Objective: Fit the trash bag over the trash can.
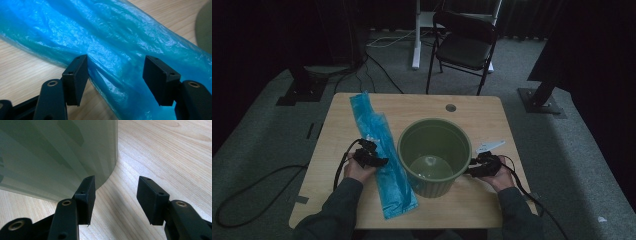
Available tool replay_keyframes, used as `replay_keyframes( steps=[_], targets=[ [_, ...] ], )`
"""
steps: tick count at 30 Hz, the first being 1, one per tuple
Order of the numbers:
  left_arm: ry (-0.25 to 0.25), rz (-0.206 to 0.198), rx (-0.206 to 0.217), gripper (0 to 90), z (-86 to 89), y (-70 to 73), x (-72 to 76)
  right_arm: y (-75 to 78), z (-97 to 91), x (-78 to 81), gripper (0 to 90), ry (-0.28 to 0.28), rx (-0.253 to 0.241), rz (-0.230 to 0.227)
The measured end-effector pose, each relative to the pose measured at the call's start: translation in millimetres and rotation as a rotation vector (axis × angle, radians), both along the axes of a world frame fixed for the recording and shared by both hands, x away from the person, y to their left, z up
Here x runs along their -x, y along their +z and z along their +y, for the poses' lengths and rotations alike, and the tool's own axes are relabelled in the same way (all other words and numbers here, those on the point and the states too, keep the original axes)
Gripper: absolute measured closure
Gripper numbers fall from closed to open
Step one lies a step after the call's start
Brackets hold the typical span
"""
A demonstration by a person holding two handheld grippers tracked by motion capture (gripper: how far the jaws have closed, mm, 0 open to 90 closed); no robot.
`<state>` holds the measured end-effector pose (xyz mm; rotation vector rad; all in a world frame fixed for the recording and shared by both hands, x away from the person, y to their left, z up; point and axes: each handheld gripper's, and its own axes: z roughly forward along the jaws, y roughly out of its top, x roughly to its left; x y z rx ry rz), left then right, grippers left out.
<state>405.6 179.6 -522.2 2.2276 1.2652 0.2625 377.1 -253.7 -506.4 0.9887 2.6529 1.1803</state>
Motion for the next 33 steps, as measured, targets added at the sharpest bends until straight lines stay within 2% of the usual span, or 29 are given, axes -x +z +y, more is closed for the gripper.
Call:
replay_keyframes(
  steps=[4,6,8,10,14,18,20,23,25,30,32,33],
  targets=[
    [-0.028,-0.029,-0.038,36.5,-11.8,-1.2,0.4,-1.2,1.5,-0.3,48.5,0.003,0.005,0.008],
    [-0.033,-0.052,-0.080,37.0,-18.0,-1.7,1.0,-0.9,1.3,-0.1,48.5,0.002,0.004,0.007],
    [-0.028,-0.060,-0.094,41.0,-21.6,-1.5,1.0,-0.6,1.0,0.0,48.5,0.000,0.004,0.005],
    [-0.027,-0.062,-0.090,45.4,-22.7,-1.0,1.1,-0.5,0.9,0.1,48.5,0.000,0.003,0.003],
    [-0.038,-0.065,-0.082,62.4,-23.0,0.0,2.1,-0.2,0.6,0.1,48.5,0.000,0.000,0.002],
    [-0.071,-0.060,-0.067,80.8,-23.6,0.0,2.9,-0.3,0.8,-0.1,48.6,0.000,-0.001,0.004],
    [-0.088,-0.057,-0.069,86.7,-24.2,0.3,3.0,-0.1,0.9,0.0,48.9,-0.001,-0.004,0.007],
    [-0.102,-0.045,-0.056,88.4,-23.0,1.5,2.6,0.6,0.5,0.0,49.0,-0.004,-0.011,0.005],
    [-0.106,-0.052,-0.047,88.5,-22.3,4.3,3.1,0.8,0.2,-0.4,49.0,-0.007,-0.013,0.004],
    [-0.103,-0.076,0.005,88.6,-18.2,13.9,5.2,0.1,0.9,-0.6,49.2,-0.005,-0.013,0.007],
    [-0.101,-0.079,0.011,88.6,-17.7,15.2,5.7,0.1,1.2,-0.6,49.4,-0.004,-0.013,0.007],
    [-0.099,-0.080,0.032,88.6,-16.5,18.9,6.8,0.1,1.3,-0.7,49.4,-0.003,-0.013,0.006]
  ],
)
